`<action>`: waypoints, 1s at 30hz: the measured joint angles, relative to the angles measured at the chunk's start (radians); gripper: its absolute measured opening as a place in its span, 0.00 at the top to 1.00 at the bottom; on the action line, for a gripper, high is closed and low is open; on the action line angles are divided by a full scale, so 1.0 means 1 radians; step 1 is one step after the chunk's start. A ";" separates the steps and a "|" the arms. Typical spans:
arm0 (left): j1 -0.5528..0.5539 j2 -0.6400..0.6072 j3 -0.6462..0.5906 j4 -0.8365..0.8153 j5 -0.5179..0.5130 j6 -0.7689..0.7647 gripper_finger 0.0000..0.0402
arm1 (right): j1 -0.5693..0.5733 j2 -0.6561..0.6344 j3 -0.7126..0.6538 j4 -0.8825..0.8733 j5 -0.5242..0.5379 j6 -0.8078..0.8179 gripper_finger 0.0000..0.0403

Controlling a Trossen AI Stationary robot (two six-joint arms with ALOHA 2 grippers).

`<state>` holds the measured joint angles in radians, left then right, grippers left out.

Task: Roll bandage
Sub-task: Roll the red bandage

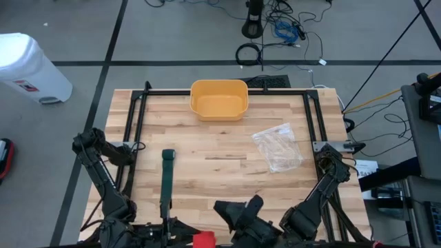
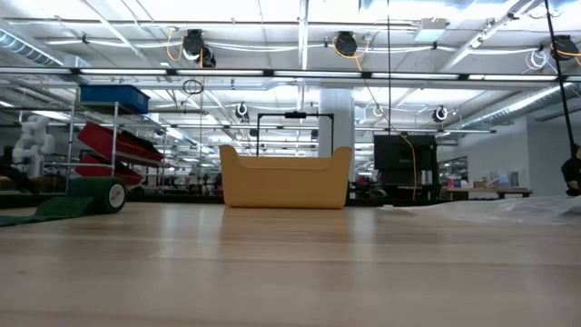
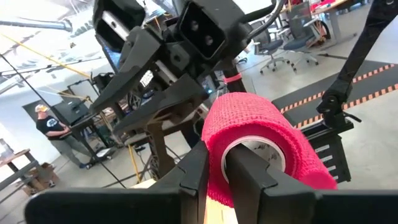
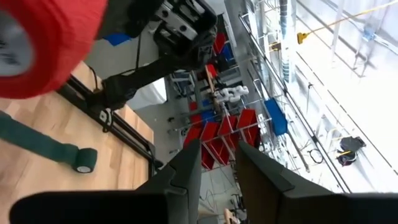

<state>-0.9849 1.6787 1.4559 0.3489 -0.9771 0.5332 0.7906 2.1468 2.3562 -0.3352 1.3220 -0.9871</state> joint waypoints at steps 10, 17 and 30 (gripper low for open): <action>0.000 0.000 0.000 0.001 -0.003 0.004 0.86 | 0.116 0.000 0.000 -0.115 -0.064 0.090 0.79; 0.000 0.000 0.000 0.010 -0.004 0.006 0.86 | 0.176 0.001 -0.001 -0.351 -0.242 0.300 0.79; 0.000 0.000 -0.001 -0.033 0.078 0.078 0.86 | 0.099 0.001 -0.001 -0.453 -0.164 0.693 0.79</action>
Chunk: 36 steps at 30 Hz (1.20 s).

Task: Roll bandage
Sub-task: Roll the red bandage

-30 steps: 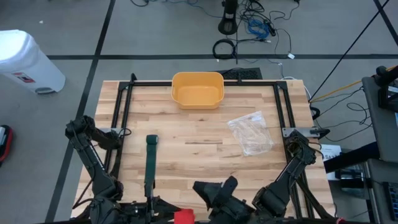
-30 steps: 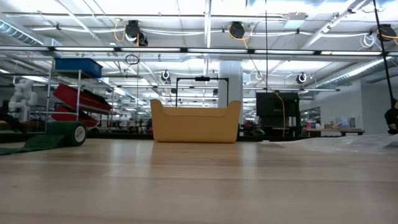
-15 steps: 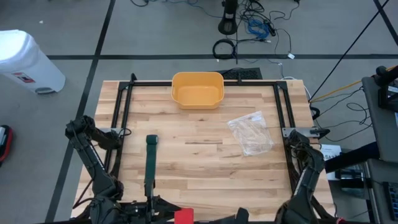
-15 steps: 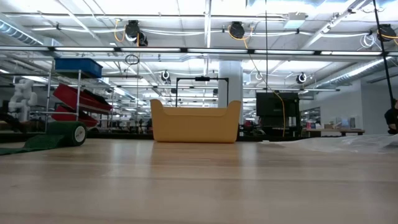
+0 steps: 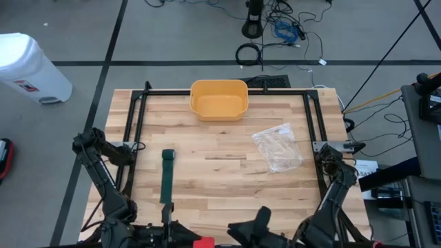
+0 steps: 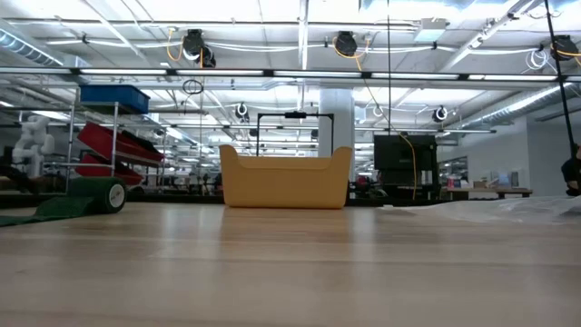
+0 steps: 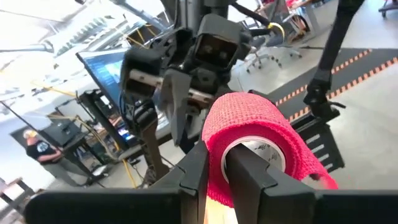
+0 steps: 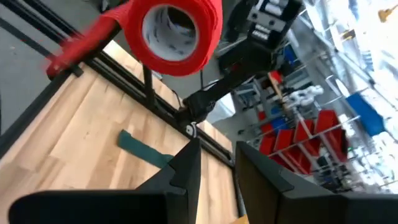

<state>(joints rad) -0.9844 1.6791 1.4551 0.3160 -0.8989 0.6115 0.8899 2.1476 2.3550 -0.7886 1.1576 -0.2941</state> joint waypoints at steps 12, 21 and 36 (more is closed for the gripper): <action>0.000 0.001 0.000 -0.125 0.008 0.099 0.86 | -0.042 0.000 0.000 0.026 -0.124 -0.007 0.79; -0.003 0.001 0.000 -0.126 0.007 0.253 0.86 | -0.045 0.000 0.000 0.133 -0.218 -0.006 0.79; -0.010 0.001 0.000 -0.125 0.006 0.544 0.86 | -0.035 0.021 0.003 0.105 -0.218 -0.219 0.79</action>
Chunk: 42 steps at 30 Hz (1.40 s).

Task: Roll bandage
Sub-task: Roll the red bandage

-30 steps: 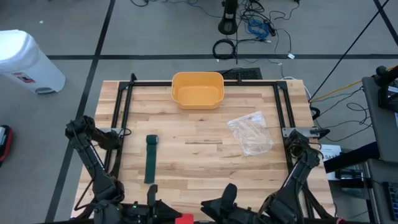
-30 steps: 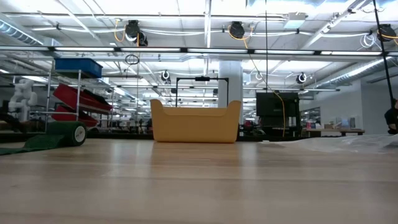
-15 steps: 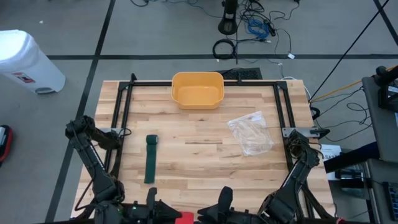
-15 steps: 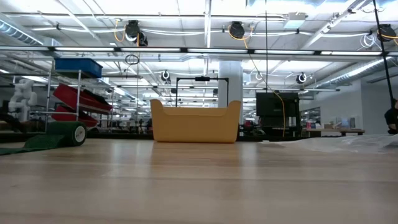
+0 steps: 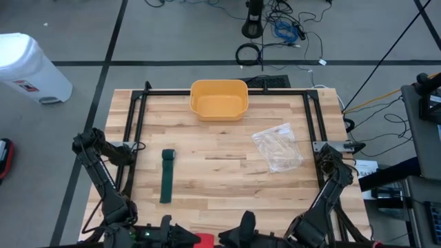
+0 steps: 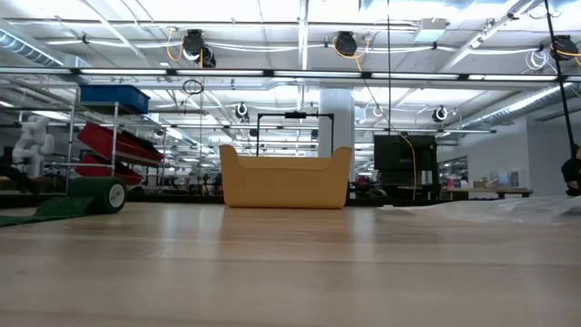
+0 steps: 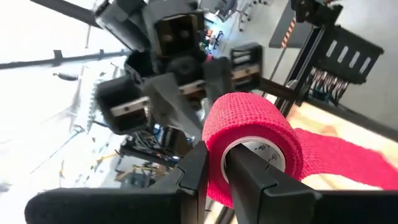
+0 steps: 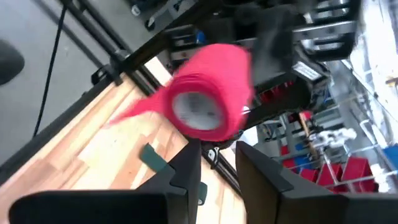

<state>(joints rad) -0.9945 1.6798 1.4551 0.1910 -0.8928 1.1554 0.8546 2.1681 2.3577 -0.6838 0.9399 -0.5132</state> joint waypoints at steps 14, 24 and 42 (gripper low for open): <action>-0.016 0.000 0.000 -0.001 -0.006 0.340 0.86 | -0.023 0.032 -0.001 0.077 0.260 0.240 0.79; -0.036 0.000 0.000 0.000 -0.005 0.569 0.86 | 0.025 0.029 -0.001 0.119 0.256 0.420 0.79; -0.047 0.000 0.001 -0.001 -0.068 0.825 0.86 | -0.011 0.170 -0.002 0.103 0.339 0.423 0.79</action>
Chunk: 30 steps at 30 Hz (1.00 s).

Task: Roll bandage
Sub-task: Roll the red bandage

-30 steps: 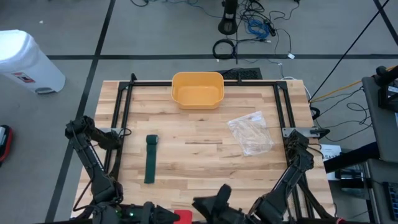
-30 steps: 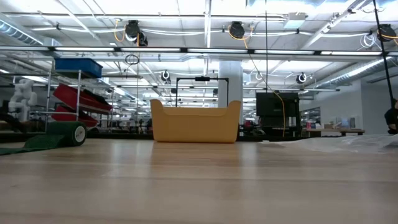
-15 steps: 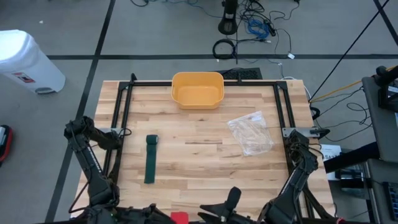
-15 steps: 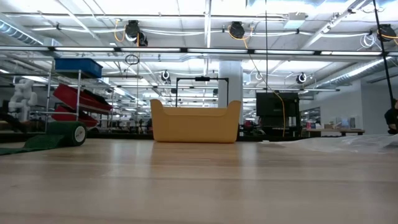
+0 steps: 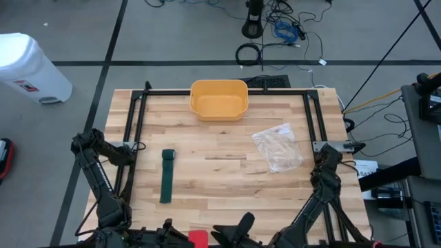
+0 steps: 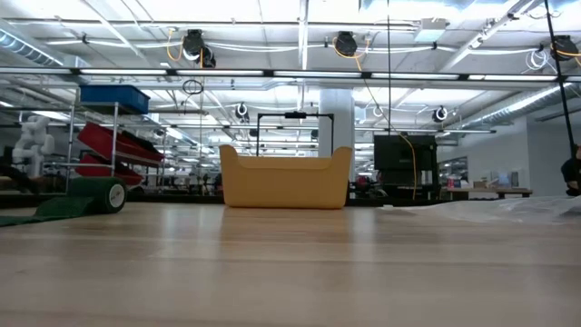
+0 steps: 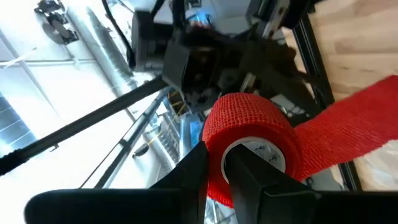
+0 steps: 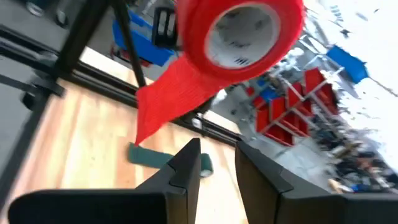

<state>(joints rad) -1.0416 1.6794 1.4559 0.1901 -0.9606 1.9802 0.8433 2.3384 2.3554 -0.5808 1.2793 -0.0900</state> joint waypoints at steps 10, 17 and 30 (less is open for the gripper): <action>-0.046 0.000 0.000 -0.016 -0.010 0.071 0.86 | -0.005 0.048 -0.042 -0.328 0.057 0.320 0.79; -0.061 0.000 0.000 -0.016 -0.008 0.051 0.86 | -0.013 -0.007 -0.048 -0.662 0.010 0.517 0.79; -0.060 0.000 0.000 -0.015 -0.006 0.017 0.86 | 0.007 -0.350 -0.043 -0.840 -0.279 0.483 0.79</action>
<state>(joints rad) -1.1019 1.6798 1.4559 0.1756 -0.9661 1.9972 0.8504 1.9888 2.3119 -1.4207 1.0003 0.3930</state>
